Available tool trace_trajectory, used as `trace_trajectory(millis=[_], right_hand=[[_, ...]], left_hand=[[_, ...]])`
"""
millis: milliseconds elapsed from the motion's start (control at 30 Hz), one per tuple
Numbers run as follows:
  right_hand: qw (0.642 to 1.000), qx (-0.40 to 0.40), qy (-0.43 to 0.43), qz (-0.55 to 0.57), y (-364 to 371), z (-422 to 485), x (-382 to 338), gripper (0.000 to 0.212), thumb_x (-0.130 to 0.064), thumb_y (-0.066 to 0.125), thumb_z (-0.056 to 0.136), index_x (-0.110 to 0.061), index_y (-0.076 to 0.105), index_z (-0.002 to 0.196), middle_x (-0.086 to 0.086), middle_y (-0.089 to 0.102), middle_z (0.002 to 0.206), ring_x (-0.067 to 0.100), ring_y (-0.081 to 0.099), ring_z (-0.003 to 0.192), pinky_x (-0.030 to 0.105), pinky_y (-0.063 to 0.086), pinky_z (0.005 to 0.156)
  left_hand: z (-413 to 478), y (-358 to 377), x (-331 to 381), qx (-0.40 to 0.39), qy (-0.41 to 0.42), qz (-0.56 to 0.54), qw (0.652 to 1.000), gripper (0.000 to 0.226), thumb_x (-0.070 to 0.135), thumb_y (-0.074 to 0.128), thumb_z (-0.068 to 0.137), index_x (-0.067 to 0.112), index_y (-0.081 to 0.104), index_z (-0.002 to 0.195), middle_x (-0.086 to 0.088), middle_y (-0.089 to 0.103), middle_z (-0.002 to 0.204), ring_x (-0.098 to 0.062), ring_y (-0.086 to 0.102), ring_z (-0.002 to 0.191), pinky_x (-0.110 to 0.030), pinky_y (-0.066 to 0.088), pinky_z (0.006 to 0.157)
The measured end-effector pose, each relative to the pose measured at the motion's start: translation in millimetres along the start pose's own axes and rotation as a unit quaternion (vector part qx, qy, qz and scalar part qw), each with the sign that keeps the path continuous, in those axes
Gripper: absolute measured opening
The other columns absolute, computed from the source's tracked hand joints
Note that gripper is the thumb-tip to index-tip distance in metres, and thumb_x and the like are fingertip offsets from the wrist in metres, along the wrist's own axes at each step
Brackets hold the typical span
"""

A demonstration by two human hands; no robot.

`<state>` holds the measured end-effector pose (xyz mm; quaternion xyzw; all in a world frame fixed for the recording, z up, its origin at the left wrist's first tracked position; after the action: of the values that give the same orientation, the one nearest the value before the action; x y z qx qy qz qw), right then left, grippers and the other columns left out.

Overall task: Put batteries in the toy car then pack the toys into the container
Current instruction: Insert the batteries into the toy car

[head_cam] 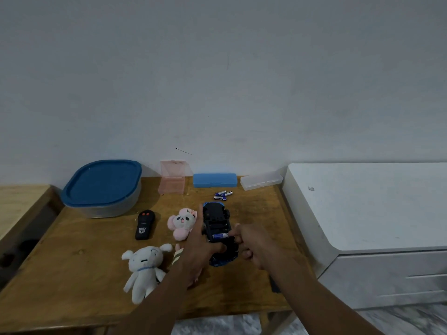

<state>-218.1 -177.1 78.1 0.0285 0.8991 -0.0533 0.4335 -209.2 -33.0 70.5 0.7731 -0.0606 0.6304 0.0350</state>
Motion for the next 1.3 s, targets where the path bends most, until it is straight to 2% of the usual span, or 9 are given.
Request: trace_trajectory(millis=[133,267,467,633,700,833,933,1067,1300], right_hand=[[1.0,0.015,-0.011,-0.011,-1,-2,1,0.02,-0.015,0.067,0.086,-0.002,0.064,0.099,0.003,0.051,0.067,0.008,0.036,0.044,0.02,0.026,0.036],[0.999,0.034,-0.032,-0.028,-2,-2,-1,0.025,-0.018,0.074,0.081,-0.002,0.065,0.098,0.007,0.061,0.075,0.009,0.038,0.045,0.02,0.029,0.036],[0.992,0.038,-0.109,-0.044,3,-10,-17,0.014,-0.011,0.076,0.078,-0.007,0.066,0.087,0.004,0.067,0.082,0.007,0.052,0.055,0.011,0.034,0.034],[0.987,0.052,-0.151,-0.03,3,-12,-17,0.011,-0.019,0.077,0.079,-0.011,0.071,0.084,0.004,0.07,0.089,0.009,0.064,0.075,0.017,0.046,0.048],[0.986,0.054,-0.154,-0.029,1,-13,-15,0.008,-0.021,0.075,0.081,-0.014,0.071,0.082,0.002,0.069,0.088,0.006,0.062,0.073,0.016,0.045,0.049],[0.993,0.061,-0.1,0.008,-9,-6,-7,0.01,-0.026,0.063,0.089,-0.017,0.065,0.085,0.003,0.067,0.088,0.007,0.044,0.055,0.017,0.035,0.042],[0.995,0.047,-0.013,0.089,-19,3,6,0.015,-0.024,0.055,0.09,-0.012,0.059,0.082,0.0,0.053,0.071,0.008,0.037,0.053,0.02,0.03,0.042],[0.988,0.021,0.038,0.151,-28,7,16,0.019,-0.028,0.058,0.09,-0.014,0.054,0.079,0.001,0.048,0.064,0.008,0.037,0.049,0.02,0.028,0.04],[0.988,0.056,0.053,0.134,-63,15,43,0.021,-0.031,0.065,0.089,-0.012,0.055,0.089,0.002,0.05,0.067,0.01,0.045,0.056,0.02,0.036,0.041]], left_hand=[[-1,-2,2,-0.01,0.01,0.005,1.0,0.109,-0.02,0.064,0.07,0.06,0.019,0.128,0.008,0.067,0.107,-0.021,0.066,0.103,-0.034,0.052,0.089],[2,-5,-1,-0.016,0.002,0.002,1.0,0.114,-0.018,0.066,0.069,0.053,0.012,0.141,0.003,0.066,0.11,-0.024,0.066,0.104,-0.039,0.053,0.092],[1,-2,-7,-0.027,-0.012,-0.017,0.999,0.119,-0.018,0.067,0.069,0.048,0.009,0.149,0.001,0.062,0.118,-0.019,0.062,0.107,-0.028,0.051,0.08],[2,-2,-14,-0.035,-0.024,-0.027,0.999,0.121,-0.012,0.069,0.065,0.052,0.011,0.149,-0.004,0.058,0.13,-0.021,0.063,0.111,-0.044,0.053,0.096],[2,0,-16,-0.043,-0.027,-0.031,0.998,0.119,-0.014,0.067,0.067,0.052,0.012,0.149,-0.003,0.058,0.129,-0.02,0.063,0.111,-0.043,0.053,0.095],[1,5,-21,-0.067,-0.028,-0.032,0.997,0.119,-0.008,0.068,0.06,0.053,0.015,0.148,-0.003,0.06,0.127,-0.024,0.062,0.112,-0.046,0.052,0.098],[1,9,-25,-0.079,-0.041,-0.024,0.996,0.12,-0.009,0.069,0.059,0.049,0.014,0.149,-0.002,0.061,0.128,-0.025,0.058,0.116,-0.045,0.048,0.102],[1,15,-36,-0.081,-0.071,-0.02,0.994,0.123,-0.008,0.069,0.057,0.044,0.012,0.152,-0.002,0.055,0.133,-0.024,0.056,0.117,-0.043,0.05,0.099],[-10,42,-56,-0.105,-0.128,-0.04,0.985,0.119,-0.019,0.061,0.066,0.041,0.007,0.153,-0.006,0.058,0.131,-0.028,0.056,0.118,-0.041,0.052,0.093]])
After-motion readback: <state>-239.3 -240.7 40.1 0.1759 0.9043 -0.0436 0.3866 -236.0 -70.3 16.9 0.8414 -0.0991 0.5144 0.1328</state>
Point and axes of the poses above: each hand's wrist, its own z-axis towards the middle knuckle, its own y-axis out of the palm, x = y × z, the point moved 7 cm from there along z, towards the middle knuckle
